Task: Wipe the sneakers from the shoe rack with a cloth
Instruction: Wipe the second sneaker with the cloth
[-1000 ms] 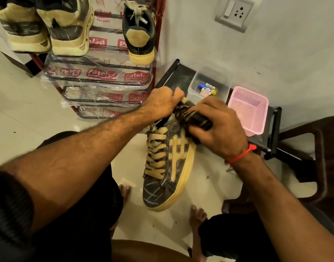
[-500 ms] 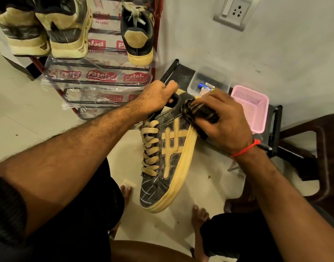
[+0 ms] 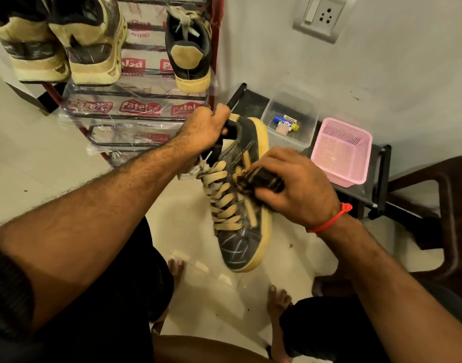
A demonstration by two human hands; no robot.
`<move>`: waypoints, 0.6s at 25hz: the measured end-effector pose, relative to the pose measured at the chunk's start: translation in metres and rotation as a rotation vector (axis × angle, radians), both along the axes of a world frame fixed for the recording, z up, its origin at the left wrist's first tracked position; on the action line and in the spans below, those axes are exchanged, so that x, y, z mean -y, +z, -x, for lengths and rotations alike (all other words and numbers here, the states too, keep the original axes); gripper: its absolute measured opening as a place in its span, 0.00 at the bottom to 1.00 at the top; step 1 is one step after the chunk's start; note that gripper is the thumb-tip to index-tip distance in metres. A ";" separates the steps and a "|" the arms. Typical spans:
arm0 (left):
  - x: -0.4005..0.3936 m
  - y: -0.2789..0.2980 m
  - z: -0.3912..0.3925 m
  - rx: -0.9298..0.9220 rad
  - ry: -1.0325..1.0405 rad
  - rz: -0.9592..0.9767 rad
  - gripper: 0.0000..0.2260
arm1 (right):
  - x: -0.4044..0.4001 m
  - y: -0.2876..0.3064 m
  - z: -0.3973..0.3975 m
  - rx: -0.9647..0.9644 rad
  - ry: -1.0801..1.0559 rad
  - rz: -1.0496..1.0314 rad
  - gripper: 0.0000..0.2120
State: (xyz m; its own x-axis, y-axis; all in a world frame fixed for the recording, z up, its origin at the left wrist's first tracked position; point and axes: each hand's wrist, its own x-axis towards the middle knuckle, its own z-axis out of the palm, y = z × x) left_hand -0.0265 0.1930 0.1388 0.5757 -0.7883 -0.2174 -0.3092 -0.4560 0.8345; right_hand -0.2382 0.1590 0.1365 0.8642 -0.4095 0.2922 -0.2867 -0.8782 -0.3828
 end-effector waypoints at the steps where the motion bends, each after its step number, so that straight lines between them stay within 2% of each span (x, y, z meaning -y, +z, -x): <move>1: 0.000 0.001 -0.002 -0.008 0.040 0.032 0.21 | 0.003 -0.003 0.001 0.026 -0.069 -0.048 0.18; 4: -0.002 0.002 -0.005 -0.015 0.078 0.099 0.23 | 0.001 -0.011 -0.001 0.122 -0.154 -0.349 0.13; 7: -0.007 0.003 -0.004 -0.110 0.014 0.053 0.26 | 0.002 -0.010 -0.003 0.177 -0.257 -0.704 0.06; 11: -0.010 0.009 0.000 -0.278 -0.205 -0.029 0.24 | 0.017 -0.013 0.001 0.345 -0.499 -1.021 0.04; 15: -0.013 0.008 0.007 -0.217 -0.580 -0.026 0.16 | 0.037 -0.012 0.009 0.553 -0.687 -1.130 0.05</move>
